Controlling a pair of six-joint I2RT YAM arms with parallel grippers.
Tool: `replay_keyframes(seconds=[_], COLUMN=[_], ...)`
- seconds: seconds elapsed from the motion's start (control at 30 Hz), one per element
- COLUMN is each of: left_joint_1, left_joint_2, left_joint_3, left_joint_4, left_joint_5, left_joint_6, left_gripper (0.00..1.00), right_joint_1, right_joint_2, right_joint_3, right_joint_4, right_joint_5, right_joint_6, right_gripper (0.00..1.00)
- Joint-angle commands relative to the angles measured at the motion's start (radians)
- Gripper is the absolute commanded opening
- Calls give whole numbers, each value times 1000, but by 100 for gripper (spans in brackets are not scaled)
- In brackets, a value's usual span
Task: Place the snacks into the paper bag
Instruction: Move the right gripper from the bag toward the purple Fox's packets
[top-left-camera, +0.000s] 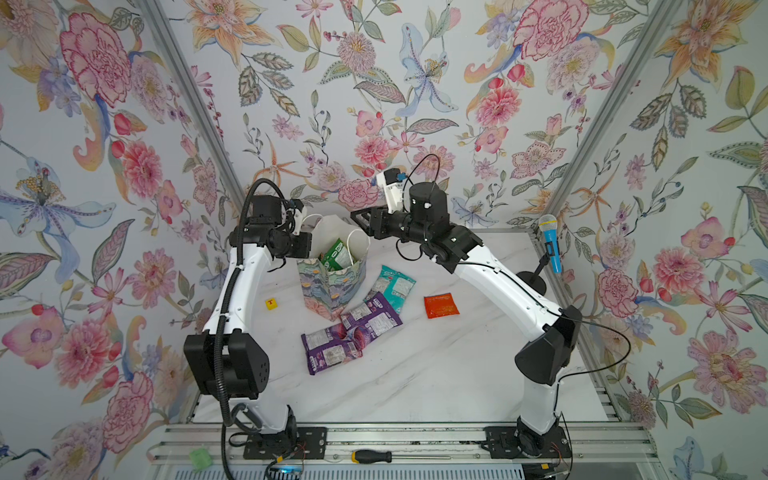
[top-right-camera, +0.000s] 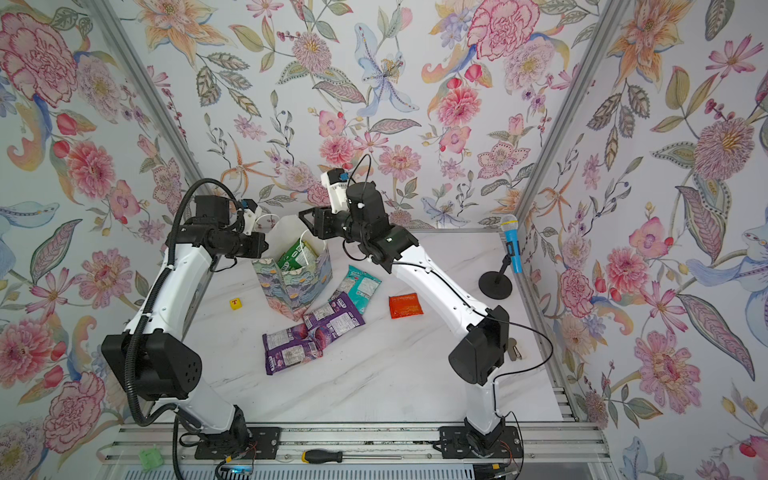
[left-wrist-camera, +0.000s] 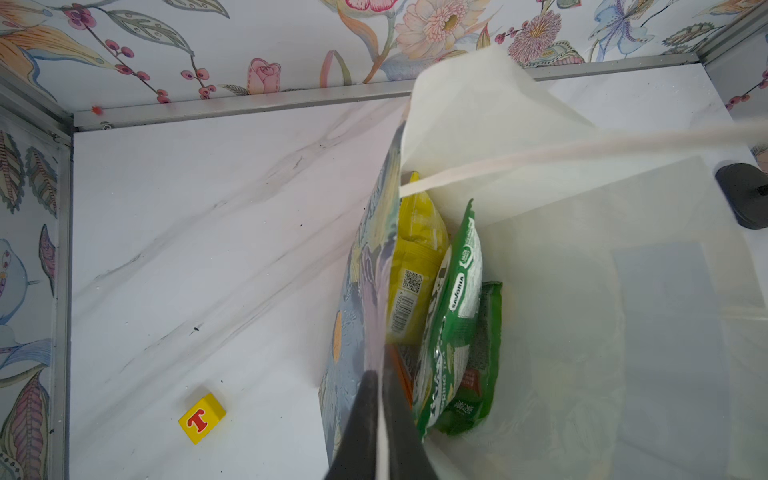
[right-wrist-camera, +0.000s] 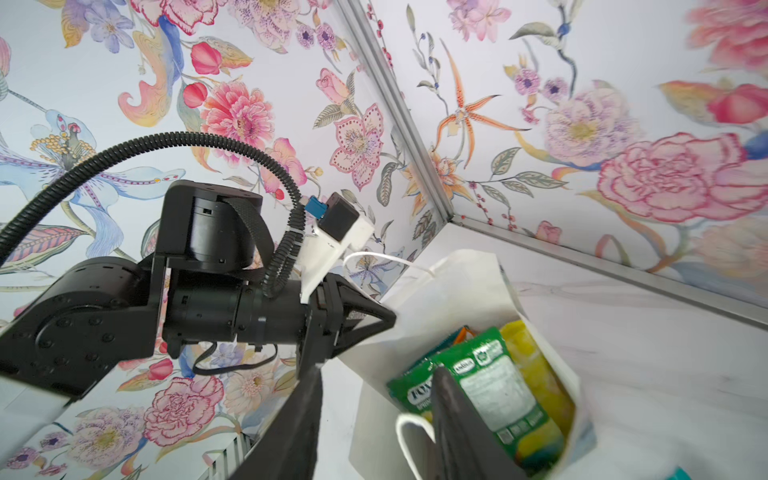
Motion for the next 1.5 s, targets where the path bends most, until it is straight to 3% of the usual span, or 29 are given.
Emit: replay_keyframes(seconds=[0.0, 0.27, 0.43, 0.57, 0.83, 1.47], left_joint_1=[-9, -9, -9, -8, -8, -9], left_joint_2=[-29, -26, -22, -23, -26, -29], left_joint_3=[-9, -11, -11, -14, -19, -21], left_joint_4=[8, 7, 7, 7, 10, 12], left_joint_5=[22, 15, 12, 11, 12, 16], left_joint_6=[-5, -7, -8, -6, -6, -8], left_gripper=[6, 6, 6, 6, 6, 6], right_joint_1=[-43, -152, -171, -169, -161, -156], right_joint_2=[-123, -339, -325, -277, -137, 70], right_joint_3=[-198, -702, -875, -990, -1067, -1074], right_joint_4=[88, 151, 174, 294, 417, 629], right_joint_5=[51, 38, -63, -132, -201, -287], right_joint_6=[-2, 80, 143, 218, 298, 417], right_gripper=[46, 53, 53, 53, 63, 61])
